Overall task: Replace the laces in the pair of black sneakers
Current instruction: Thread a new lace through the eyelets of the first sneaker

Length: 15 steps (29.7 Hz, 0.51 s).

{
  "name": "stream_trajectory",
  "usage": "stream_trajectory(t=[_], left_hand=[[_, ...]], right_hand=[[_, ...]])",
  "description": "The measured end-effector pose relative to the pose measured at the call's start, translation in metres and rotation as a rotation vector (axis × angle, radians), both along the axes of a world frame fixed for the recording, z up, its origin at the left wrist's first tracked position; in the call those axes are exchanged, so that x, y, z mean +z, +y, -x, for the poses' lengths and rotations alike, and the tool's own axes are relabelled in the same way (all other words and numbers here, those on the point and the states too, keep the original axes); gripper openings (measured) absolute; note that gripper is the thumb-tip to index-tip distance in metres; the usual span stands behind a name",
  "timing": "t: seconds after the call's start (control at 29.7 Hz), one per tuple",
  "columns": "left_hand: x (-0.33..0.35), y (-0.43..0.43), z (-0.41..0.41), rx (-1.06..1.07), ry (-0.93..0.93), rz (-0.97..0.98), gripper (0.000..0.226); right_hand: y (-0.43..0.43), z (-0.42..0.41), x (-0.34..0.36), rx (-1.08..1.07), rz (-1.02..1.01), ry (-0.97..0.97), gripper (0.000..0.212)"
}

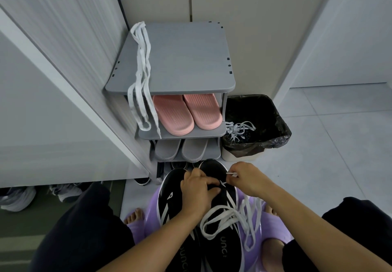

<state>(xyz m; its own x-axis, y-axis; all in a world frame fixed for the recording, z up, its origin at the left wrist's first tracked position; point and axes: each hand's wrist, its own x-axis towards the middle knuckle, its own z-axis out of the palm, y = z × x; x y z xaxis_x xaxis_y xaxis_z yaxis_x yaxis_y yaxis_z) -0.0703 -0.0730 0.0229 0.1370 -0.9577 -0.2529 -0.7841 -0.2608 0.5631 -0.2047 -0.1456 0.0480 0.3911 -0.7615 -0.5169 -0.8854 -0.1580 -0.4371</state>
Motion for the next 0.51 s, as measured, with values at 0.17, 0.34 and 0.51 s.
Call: stream_trajectory(t=[0.17,0.34,0.51], left_hand=[[-0.002,0.0,0.0,0.002,0.022,0.027,0.027],[-0.003,0.0,-0.001,-0.001,0.04,0.056,0.023],[-0.004,-0.006,0.002,-0.014,0.092,0.115,0.011]], right_hand=[[0.004,-0.003,-0.001,0.032,0.027,-0.008,0.037],[0.005,-0.003,-0.006,-0.013,-0.019,-0.044,0.037],[0.007,0.005,-0.013,-0.321,-0.317,-0.286,0.032]])
